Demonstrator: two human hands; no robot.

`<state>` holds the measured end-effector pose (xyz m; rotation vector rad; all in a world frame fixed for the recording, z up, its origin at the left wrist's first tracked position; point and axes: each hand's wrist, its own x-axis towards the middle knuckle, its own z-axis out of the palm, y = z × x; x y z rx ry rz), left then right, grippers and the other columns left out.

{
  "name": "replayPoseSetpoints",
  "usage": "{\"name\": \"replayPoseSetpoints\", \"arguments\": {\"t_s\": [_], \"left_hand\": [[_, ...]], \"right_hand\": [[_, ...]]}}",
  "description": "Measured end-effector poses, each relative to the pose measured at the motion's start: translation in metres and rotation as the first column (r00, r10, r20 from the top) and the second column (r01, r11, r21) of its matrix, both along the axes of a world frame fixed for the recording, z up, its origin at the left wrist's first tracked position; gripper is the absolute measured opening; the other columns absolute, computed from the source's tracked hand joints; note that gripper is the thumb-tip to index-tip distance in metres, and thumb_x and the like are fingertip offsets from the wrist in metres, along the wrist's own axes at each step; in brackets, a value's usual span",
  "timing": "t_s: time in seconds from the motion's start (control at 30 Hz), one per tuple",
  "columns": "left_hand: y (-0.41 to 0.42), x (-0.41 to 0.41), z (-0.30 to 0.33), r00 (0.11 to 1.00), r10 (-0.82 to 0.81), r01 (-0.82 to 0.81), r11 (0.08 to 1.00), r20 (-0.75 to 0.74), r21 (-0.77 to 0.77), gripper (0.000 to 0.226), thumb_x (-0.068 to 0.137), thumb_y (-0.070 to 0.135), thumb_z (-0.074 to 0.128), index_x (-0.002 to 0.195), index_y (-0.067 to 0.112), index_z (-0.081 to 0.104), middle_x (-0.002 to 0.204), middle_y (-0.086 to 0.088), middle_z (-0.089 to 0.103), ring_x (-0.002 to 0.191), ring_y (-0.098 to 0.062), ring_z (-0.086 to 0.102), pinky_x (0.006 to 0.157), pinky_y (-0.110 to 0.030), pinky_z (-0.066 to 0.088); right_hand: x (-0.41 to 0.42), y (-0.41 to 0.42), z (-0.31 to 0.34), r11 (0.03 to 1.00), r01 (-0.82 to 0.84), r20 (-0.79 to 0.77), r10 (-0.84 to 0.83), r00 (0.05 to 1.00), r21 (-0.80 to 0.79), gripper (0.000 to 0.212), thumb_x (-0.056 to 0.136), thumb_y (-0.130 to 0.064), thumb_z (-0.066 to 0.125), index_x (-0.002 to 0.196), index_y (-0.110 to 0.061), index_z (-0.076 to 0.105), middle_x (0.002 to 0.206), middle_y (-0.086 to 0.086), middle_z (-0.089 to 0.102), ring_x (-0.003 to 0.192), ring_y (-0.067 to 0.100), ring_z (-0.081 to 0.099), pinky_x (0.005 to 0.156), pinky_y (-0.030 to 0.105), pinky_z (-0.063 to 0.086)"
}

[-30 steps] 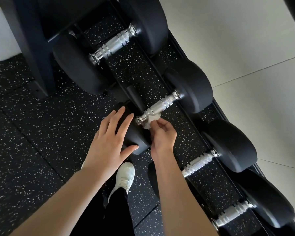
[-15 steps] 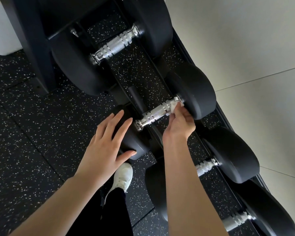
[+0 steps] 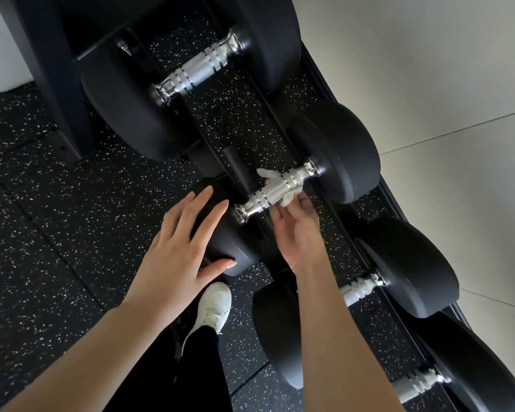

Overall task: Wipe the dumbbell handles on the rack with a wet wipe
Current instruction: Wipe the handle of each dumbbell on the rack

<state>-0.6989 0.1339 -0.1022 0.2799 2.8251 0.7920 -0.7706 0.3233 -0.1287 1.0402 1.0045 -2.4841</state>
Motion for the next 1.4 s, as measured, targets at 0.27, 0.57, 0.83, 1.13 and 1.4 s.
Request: {"name": "replayPoseSetpoints", "arguments": {"t_s": [0.27,0.57,0.83,1.13,1.4], "left_hand": [[0.0,0.001,-0.003,1.0,-0.009,0.009,1.0,-0.019,-0.017,0.084,0.078,0.052,0.057,0.148,0.018,0.028,0.155,-0.006,0.023,0.138,-0.031,0.025,0.086,-0.052,0.053],[0.001,0.002,-0.001,1.0,-0.001,0.0,0.999,-0.009,-0.033,0.085,0.077,0.051,0.061,0.148,0.017,0.029,0.155,-0.005,0.023,0.138,-0.03,0.028,0.089,-0.051,0.051],[0.002,0.002,-0.001,1.0,0.03,-0.029,0.999,0.009,-0.013,0.087,0.075,0.05,0.068,0.147,0.02,0.031,0.155,-0.003,0.023,0.139,-0.028,0.027,0.089,-0.05,0.051],[0.0,0.001,0.001,0.999,0.047,-0.048,0.998,0.023,0.038,0.084,0.074,0.053,0.065,0.146,0.025,0.031,0.156,0.001,0.024,0.139,-0.025,0.028,0.089,-0.048,0.049],[0.0,0.001,-0.002,0.998,0.058,-0.06,0.996,0.032,0.068,0.083,0.075,0.054,0.06,0.147,0.026,0.029,0.157,0.003,0.02,0.141,-0.023,0.024,0.09,-0.051,0.05]], "right_hand": [[0.02,-0.012,-0.012,0.972,-0.234,0.076,0.231,0.97,0.026,0.031,0.09,0.015,0.038,0.112,-0.006,0.045,0.105,0.01,0.061,0.104,0.023,0.058,0.102,0.036,0.044],[0.032,-0.022,0.003,0.754,-0.382,0.227,0.307,0.924,0.534,0.024,0.083,0.003,0.063,0.104,-0.008,0.056,0.102,0.013,0.07,0.097,0.023,0.067,0.092,0.033,0.052],[0.036,-0.041,0.028,0.143,-0.033,-0.031,0.42,0.907,0.989,0.02,0.076,-0.003,0.073,0.093,-0.012,0.07,0.096,-0.002,0.062,0.085,-0.006,0.057,0.074,0.007,0.046],[0.004,-0.054,0.026,-0.436,-0.268,0.498,0.591,0.634,0.859,0.012,0.086,-0.022,0.064,0.094,-0.017,0.071,0.102,0.005,0.053,0.064,0.022,0.057,0.059,0.029,0.044],[-0.015,-0.054,0.036,-0.459,-0.297,0.528,0.541,0.654,0.837,0.02,0.09,-0.02,0.058,0.104,-0.008,0.067,0.111,0.008,0.052,0.078,0.028,0.062,0.073,0.033,0.05]]}}
